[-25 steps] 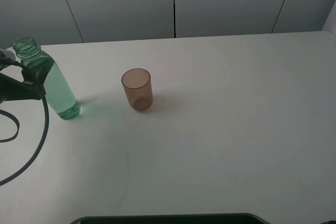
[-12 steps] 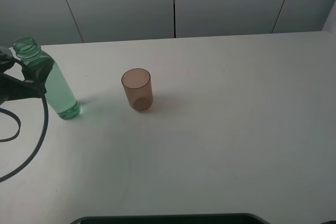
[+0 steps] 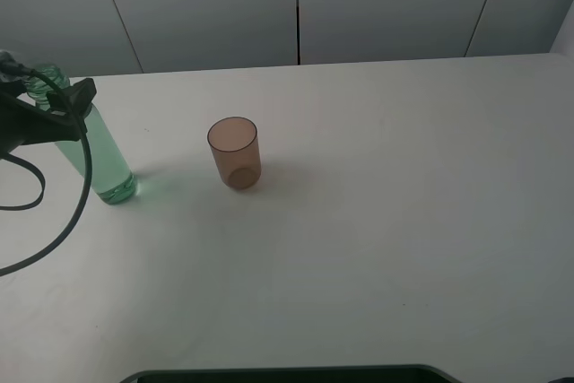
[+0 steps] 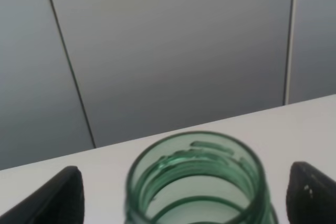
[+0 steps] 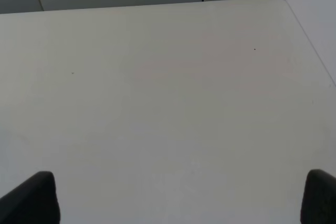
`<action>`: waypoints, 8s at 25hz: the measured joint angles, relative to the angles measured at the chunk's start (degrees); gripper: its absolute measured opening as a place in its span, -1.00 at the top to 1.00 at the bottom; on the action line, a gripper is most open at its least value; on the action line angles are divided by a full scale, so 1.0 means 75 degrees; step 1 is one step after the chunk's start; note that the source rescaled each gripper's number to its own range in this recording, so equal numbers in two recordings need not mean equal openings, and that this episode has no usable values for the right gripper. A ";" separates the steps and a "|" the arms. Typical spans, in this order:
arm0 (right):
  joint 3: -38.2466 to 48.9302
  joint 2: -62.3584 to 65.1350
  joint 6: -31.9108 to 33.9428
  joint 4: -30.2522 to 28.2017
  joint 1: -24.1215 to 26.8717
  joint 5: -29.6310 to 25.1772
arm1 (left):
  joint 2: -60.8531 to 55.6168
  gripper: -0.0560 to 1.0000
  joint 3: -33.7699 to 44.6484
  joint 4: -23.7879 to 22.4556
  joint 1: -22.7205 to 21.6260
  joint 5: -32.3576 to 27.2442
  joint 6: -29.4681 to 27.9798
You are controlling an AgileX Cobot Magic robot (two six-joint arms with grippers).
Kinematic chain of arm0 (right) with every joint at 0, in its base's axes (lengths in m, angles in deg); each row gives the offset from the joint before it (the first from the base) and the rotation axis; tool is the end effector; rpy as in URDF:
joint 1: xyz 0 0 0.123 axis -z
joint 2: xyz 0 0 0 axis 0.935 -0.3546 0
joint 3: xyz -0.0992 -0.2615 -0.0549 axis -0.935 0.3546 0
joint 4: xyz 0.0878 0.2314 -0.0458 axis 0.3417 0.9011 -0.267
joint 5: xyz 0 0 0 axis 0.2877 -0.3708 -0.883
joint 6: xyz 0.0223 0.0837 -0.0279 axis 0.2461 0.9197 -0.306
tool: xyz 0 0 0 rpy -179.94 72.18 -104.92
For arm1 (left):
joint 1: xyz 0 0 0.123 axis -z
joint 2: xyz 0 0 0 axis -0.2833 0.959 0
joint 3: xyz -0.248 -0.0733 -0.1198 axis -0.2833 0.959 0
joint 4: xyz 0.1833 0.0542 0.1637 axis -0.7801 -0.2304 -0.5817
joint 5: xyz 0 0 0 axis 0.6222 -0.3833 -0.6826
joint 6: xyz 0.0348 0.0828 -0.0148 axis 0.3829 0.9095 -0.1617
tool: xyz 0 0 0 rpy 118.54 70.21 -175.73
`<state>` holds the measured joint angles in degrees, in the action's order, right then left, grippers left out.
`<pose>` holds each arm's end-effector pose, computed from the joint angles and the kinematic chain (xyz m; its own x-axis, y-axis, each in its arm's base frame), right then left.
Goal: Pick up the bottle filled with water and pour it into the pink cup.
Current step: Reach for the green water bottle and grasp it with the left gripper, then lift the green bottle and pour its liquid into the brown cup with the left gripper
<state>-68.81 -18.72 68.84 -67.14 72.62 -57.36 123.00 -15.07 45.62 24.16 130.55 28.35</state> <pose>-0.0089 -0.0006 0.2773 -0.4799 0.0360 -0.8766 0.0730 0.9973 0.0010 0.2218 -0.0465 0.1607 -0.0957 0.1340 -0.9864 0.3224 0.9417 0.0967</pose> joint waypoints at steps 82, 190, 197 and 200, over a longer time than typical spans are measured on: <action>0.0000 0.0000 0.0011 0.0000 0.0000 0.0000 | 0.0424 0.88 -0.2841 -0.4426 0.0015 -0.3684 -0.1718; 0.0000 0.0000 0.0011 0.0000 0.0000 0.0000 | 0.1290 0.88 -0.5192 -0.6338 0.3036 -0.8977 0.1659; 0.0000 0.0000 0.0011 0.0000 0.0000 0.0000 | 0.1423 0.88 -0.5298 -0.6595 0.3099 -0.9128 0.1659; 0.0000 0.0000 0.0011 0.0000 0.0000 0.0000 | 0.1428 0.88 -0.5310 -0.6735 0.3187 -0.9145 0.1659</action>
<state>-68.81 -18.72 68.92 -67.14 72.62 -57.36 133.71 -54.89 -4.89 48.06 61.97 40.80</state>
